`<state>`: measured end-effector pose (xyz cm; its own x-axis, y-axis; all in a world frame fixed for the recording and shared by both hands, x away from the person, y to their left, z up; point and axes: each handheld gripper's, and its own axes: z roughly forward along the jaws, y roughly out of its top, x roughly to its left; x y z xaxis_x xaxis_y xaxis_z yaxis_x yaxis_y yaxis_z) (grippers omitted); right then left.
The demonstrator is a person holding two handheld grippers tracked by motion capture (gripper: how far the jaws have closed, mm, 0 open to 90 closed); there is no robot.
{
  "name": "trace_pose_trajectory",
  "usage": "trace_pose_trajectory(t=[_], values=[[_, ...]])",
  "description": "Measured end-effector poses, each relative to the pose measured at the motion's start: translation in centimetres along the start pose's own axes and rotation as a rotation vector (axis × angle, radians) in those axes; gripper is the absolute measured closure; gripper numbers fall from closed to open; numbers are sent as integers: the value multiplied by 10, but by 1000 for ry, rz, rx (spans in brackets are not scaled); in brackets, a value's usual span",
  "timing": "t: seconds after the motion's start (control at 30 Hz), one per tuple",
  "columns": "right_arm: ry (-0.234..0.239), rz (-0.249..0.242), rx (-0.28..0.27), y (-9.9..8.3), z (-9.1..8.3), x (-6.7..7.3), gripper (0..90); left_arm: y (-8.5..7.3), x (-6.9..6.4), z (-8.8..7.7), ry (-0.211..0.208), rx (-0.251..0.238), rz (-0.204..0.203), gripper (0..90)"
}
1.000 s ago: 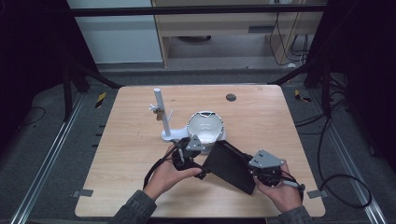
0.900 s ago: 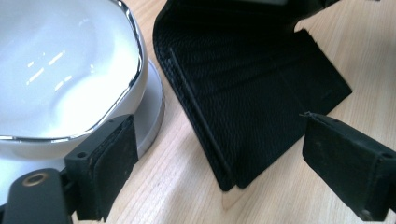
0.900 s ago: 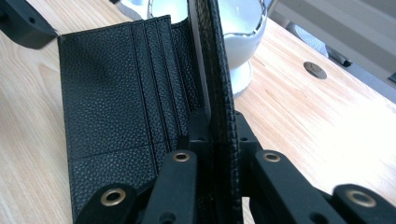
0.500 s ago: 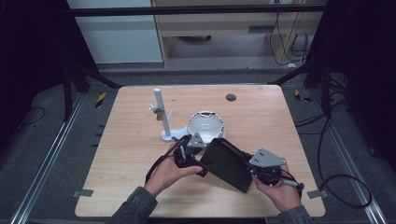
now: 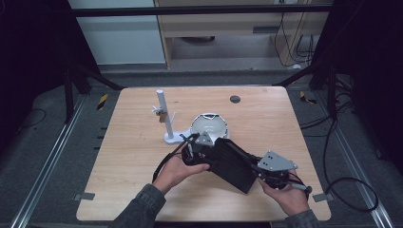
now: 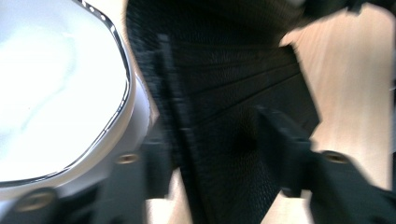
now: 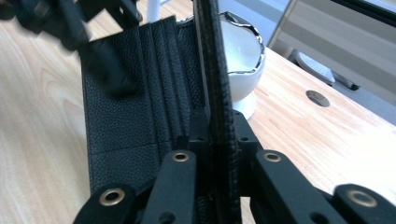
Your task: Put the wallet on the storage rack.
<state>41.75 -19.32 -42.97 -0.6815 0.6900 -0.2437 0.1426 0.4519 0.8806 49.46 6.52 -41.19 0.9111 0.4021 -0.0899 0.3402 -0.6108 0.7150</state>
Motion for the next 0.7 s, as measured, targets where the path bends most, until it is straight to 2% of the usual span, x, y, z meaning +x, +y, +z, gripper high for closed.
trace_pose_trajectory(t=[0.07,0.1,0.2,0.27,0.33,0.43,0.5,0.6,0.7], values=[[8,3,-3,-3,-1,1,801,4,-3,-7,-14,-10,-7,657],[16,8,-7,-5,-2,2,795,7,-5,-10,-38,-14,-15,705],[41,14,-13,-9,-3,6,754,13,-13,-15,-26,-2,-9,769],[66,19,-24,-10,-3,9,670,26,-19,-24,-34,-11,-14,797],[87,22,-22,-11,-3,11,574,36,-22,-30,-18,8,-3,803],[169,60,24,-17,2,14,408,52,-25,-42,15,34,30,806],[198,67,61,-25,6,16,326,60,-25,-50,43,44,43,806],[205,88,93,-35,12,17,240,68,-23,-60,50,36,35,806],[165,129,124,-42,19,11,190,72,-19,-69,62,30,28,805]])
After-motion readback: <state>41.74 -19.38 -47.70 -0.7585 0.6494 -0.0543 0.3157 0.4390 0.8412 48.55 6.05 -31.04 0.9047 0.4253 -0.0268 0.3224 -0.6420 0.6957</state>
